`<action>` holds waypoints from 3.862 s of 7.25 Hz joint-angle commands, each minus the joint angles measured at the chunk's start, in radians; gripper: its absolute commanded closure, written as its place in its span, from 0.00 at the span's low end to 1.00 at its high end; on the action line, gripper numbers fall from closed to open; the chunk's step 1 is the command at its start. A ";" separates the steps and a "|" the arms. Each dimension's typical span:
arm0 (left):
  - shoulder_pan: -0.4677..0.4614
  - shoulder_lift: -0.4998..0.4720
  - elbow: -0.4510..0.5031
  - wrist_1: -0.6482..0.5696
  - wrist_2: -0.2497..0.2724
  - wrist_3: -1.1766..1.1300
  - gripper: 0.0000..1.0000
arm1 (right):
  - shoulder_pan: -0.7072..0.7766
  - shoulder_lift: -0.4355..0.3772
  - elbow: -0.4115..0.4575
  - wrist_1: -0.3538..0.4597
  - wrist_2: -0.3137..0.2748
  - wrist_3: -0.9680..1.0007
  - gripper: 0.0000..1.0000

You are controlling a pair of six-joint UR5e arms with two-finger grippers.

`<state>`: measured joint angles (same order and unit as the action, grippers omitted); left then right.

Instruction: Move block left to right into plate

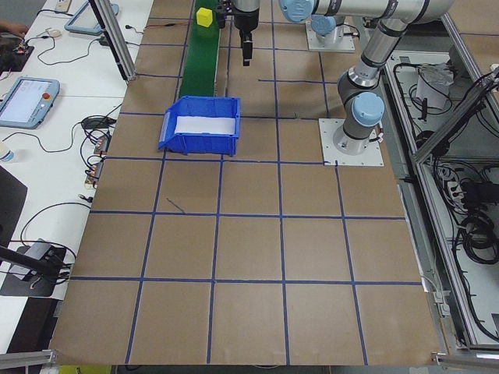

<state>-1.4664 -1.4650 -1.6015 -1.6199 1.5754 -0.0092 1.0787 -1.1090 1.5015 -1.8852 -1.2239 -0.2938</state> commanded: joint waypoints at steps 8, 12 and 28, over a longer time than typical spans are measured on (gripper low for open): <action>-0.002 0.000 0.000 0.000 -0.002 -0.005 0.00 | 0.078 0.066 -0.027 -0.034 0.040 0.130 0.02; -0.002 0.000 0.000 0.000 -0.002 -0.005 0.00 | 0.081 0.087 -0.026 -0.043 0.037 0.110 0.23; -0.002 0.000 0.000 0.000 -0.002 -0.008 0.00 | -0.887 -0.161 0.335 -0.020 -0.441 -1.143 0.42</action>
<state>-1.4680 -1.4649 -1.6014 -1.6199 1.5739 -0.0169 0.2082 -1.2767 1.8160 -1.8919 -1.6642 -1.4211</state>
